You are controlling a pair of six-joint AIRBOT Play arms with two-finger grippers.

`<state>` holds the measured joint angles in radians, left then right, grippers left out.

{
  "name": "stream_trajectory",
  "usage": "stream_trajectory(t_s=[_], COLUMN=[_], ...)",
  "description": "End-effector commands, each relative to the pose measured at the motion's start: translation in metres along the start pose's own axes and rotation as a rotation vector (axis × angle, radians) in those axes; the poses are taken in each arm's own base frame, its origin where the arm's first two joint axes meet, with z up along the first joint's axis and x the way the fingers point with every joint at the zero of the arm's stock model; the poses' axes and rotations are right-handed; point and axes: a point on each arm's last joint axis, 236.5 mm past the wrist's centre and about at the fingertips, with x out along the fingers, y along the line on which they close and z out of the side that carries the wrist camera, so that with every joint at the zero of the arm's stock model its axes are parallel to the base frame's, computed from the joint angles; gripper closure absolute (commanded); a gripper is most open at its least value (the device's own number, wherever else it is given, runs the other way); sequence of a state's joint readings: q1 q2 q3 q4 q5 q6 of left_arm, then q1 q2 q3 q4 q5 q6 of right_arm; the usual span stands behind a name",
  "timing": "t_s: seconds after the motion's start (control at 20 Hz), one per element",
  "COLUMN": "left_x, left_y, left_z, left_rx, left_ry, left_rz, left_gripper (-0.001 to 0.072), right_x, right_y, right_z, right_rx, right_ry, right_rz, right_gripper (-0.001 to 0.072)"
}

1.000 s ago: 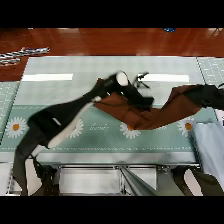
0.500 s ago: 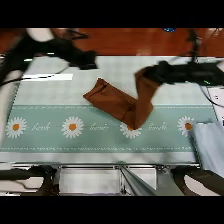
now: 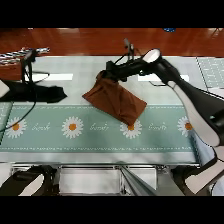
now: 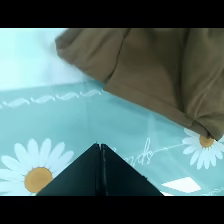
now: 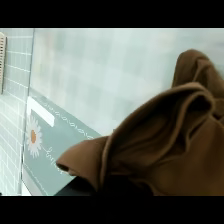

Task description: Fold the shirts.

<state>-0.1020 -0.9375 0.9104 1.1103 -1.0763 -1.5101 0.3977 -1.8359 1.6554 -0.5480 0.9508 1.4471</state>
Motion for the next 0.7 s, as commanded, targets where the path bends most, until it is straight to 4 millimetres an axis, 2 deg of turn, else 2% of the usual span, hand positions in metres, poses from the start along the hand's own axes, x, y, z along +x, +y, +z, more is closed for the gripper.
stream_trajectory(t_s=[0.0,0.05,0.15,0.2,0.25,0.35,0.45,0.55,0.65], left_x=[0.021,0.026,0.030,0.025,0.017,-0.009,-0.038,-0.056,-0.064], left_y=[0.006,0.010,0.017,0.021,0.025,0.032,0.041,0.047,0.044], left_z=[-0.029,-0.030,-0.021,-0.012,-0.001,0.021,0.042,0.051,0.050], left_rx=[-0.070,-0.080,-0.088,-0.098,-0.109,-0.126,-0.143,-0.156,-0.149], left_ry=[0.021,0.013,-0.018,-0.042,-0.068,-0.119,-0.187,-0.244,-0.265], left_rz=[-0.038,-0.031,-0.018,-0.011,-0.006,0.005,0.022,0.038,0.038], left_gripper=[0.0688,0.0688,0.0688,0.0688,0.0688,0.0688,0.0688,0.0688,0.0688], right_x=[0.033,0.031,0.011,-0.008,-0.035,-0.103,-0.179,-0.259,-0.342], right_y=[-0.006,0.000,0.009,0.011,0.014,0.022,0.020,-0.005,-0.030], right_z=[-0.014,-0.020,-0.024,-0.019,-0.013,0.001,0.001,-0.003,-0.008], right_rx=[0.033,0.029,0.032,0.032,0.028,-0.013,-0.126,-0.220,-0.228], right_ry=[0.049,0.077,0.117,0.124,0.126,0.098,0.056,-0.030,-0.183], right_rz=[0.009,0.026,0.051,0.060,0.070,0.063,-0.057,-0.357,-0.651], right_gripper=[0.0322,0.0298,0.0298,0.0299,0.0300,0.0304,0.0304,0.0304,0.0304])
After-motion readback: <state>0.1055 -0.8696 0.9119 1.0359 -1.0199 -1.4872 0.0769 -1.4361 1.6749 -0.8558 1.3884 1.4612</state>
